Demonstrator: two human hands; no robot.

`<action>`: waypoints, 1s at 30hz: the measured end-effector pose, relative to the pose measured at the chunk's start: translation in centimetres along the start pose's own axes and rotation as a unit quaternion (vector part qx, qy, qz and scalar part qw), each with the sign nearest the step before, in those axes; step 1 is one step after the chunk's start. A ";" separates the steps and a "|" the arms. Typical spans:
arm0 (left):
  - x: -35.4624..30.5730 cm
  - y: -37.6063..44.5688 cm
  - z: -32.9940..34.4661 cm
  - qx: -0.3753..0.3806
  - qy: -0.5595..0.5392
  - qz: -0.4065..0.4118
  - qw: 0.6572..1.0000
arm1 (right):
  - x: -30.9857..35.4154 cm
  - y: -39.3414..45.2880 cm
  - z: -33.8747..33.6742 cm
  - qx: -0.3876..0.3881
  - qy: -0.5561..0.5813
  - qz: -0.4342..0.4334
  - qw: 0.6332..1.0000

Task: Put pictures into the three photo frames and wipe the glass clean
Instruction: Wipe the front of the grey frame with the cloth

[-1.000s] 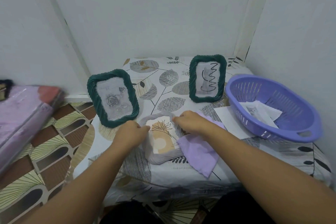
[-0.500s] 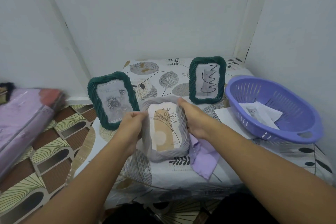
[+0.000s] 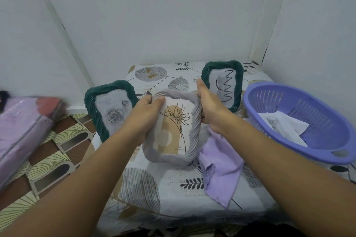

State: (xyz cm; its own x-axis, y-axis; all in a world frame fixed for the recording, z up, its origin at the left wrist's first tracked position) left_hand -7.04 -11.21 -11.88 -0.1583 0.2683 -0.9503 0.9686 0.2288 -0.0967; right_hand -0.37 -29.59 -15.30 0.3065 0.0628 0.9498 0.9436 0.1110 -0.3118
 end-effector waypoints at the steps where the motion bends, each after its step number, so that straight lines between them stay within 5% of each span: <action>1: -0.1 0.3 0.0 -0.004 0.001 0.006 1.000 | -0.2 0.3 -0.1 0.003 0.006 0.002 1.000; 10: 0.1 2.3 0.1 -0.015 -0.119 -0.005 0.993 | -4.0 0.5 0.2 0.120 0.075 0.126 0.982; 20: 0.4 2.8 0.5 0.034 -0.231 -0.054 0.971 | -3.5 1.7 -0.1 0.063 0.099 0.042 0.992; 30: -0.4 5.0 0.9 -0.047 -0.187 -0.049 0.980 | -2.4 4.0 1.4 0.031 0.103 -0.023 0.994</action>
State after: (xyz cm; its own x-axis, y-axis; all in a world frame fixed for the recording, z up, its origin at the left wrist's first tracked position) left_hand -1.99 -10.99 -12.24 -0.1506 -0.1167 -0.9817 0.9281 0.3255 -0.1811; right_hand 2.52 -27.90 -18.86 0.2889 -0.1474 0.9460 0.9496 0.1699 -0.2635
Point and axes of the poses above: each hand's wrist, its own y-axis towards the middle knuckle, its own z-axis out of the palm, x = y × z, the point moved 3 cm from there along y, towards the middle knuckle, and after that the axes turned 2 degrees about z, right-handed, at the moved point
